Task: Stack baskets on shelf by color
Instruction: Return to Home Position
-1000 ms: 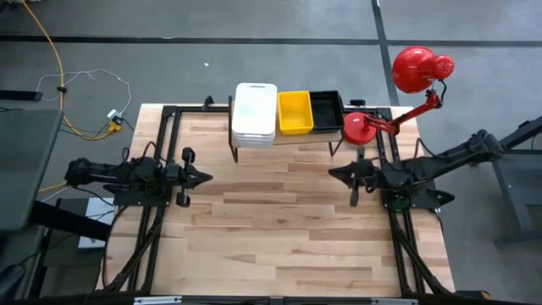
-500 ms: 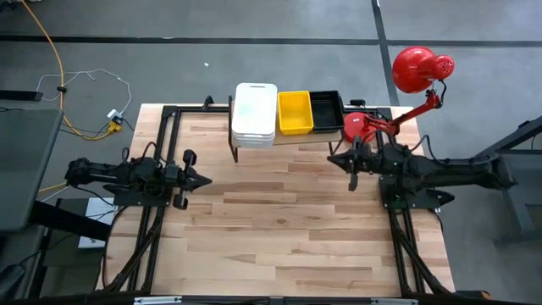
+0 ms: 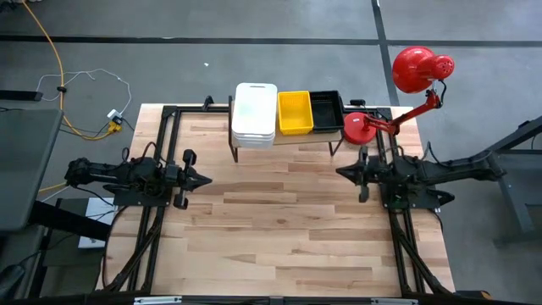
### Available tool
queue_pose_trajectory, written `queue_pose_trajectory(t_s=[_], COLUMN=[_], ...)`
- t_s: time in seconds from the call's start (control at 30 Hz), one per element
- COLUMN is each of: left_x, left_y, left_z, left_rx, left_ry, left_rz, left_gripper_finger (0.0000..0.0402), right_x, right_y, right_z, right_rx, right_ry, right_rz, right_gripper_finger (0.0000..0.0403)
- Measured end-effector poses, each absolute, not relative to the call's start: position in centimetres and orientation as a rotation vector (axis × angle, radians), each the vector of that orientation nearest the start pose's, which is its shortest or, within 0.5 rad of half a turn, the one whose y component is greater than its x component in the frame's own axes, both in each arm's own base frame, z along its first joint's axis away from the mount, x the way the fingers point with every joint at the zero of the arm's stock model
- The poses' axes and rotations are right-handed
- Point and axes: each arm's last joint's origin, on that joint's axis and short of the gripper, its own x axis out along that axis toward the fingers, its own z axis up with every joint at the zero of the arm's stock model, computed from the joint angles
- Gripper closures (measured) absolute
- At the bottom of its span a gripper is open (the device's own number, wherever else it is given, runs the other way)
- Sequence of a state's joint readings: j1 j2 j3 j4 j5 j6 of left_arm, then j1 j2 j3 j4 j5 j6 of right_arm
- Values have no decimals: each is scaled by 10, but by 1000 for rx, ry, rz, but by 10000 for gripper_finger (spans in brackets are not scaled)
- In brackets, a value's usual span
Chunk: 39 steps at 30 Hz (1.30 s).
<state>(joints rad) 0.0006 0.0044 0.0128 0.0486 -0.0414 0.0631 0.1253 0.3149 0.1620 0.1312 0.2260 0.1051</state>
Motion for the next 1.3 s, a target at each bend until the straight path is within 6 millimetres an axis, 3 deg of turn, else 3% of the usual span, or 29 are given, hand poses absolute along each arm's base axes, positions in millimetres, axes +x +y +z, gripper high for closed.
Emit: queue_pose_trajectory(t_s=[0.43,0.57,1.03,1.3], left_x=[97,97,97,97], left_y=[1,1,1,0], left_z=[172,172,169,168], left_rx=[55,55,55,56], left_ry=[-56,-56,-20,-18], left_rz=[43,43,39,23], left_gripper_finger=[402,402,402,402], right_x=[105,103,103,100], right_y=[9,9,7,7], right_z=[179,171,163,167], right_rx=[83,72,69,79], right_ry=[-84,-36,40,-9], right_rz=[-46,-51,-119,-115], right_gripper_finger=[403,403,403,403])
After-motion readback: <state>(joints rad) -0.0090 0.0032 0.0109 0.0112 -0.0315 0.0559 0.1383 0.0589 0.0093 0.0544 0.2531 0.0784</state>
